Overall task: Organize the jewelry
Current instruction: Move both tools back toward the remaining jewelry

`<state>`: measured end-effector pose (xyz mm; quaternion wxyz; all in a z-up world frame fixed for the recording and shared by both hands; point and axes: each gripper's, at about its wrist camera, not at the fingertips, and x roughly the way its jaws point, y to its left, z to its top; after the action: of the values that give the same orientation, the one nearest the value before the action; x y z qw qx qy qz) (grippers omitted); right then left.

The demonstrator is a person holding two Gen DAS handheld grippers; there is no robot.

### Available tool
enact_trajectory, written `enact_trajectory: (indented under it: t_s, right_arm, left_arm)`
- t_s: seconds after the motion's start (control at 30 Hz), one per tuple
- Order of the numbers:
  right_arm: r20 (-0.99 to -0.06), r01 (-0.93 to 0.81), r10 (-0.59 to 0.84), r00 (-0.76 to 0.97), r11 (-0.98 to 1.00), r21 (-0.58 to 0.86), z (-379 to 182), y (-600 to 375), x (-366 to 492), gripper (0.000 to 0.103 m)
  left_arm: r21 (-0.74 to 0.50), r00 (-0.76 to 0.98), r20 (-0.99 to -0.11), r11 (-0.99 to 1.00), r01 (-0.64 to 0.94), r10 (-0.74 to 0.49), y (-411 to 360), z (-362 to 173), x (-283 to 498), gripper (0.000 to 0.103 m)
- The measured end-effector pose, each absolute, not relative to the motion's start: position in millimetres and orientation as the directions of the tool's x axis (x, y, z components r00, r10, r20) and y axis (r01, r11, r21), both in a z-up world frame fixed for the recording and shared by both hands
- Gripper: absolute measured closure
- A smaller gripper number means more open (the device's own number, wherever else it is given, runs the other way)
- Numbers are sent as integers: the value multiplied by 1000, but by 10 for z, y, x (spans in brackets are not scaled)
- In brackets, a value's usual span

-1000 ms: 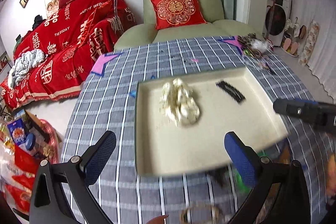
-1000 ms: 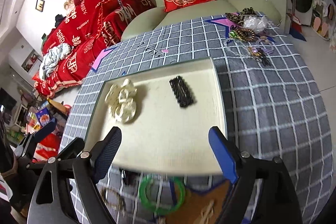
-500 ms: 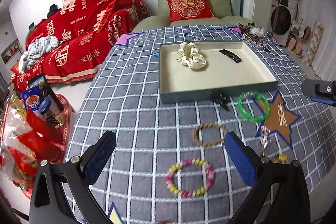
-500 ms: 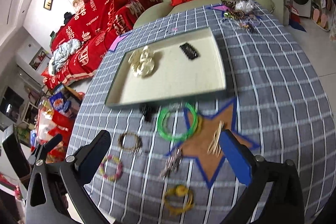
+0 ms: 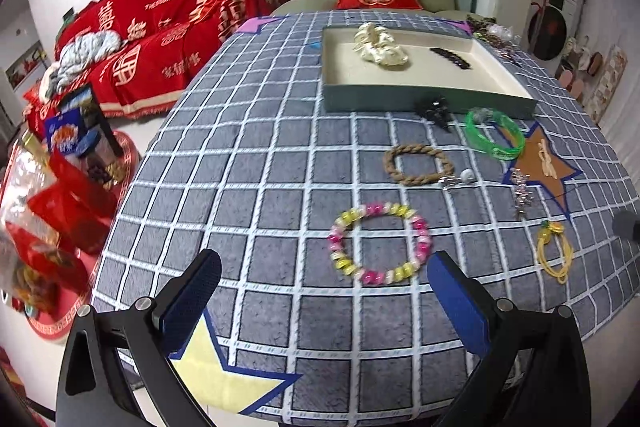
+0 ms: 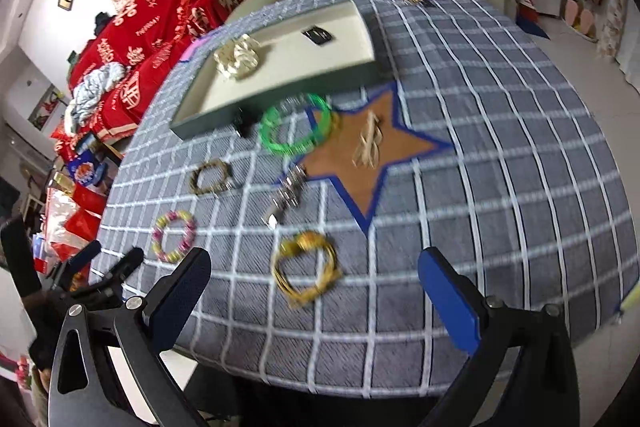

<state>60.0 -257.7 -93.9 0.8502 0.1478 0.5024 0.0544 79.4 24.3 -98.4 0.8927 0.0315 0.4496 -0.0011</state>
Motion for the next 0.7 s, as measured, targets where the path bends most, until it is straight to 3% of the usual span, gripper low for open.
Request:
enact_trajectory:
  t_s: [0.3,0.7]
  right_arm:
    - [-871,139,179,457,953,269,-1139,-2638,500,0]
    - [-896,127,47,441,985,115,-1287,-2512,647,0]
  left_arm:
    - [67,582,-811,998,-6,58,373,-1133,886,0]
    - [72,553,-832,997,9,55,364,-1278,1065,0]
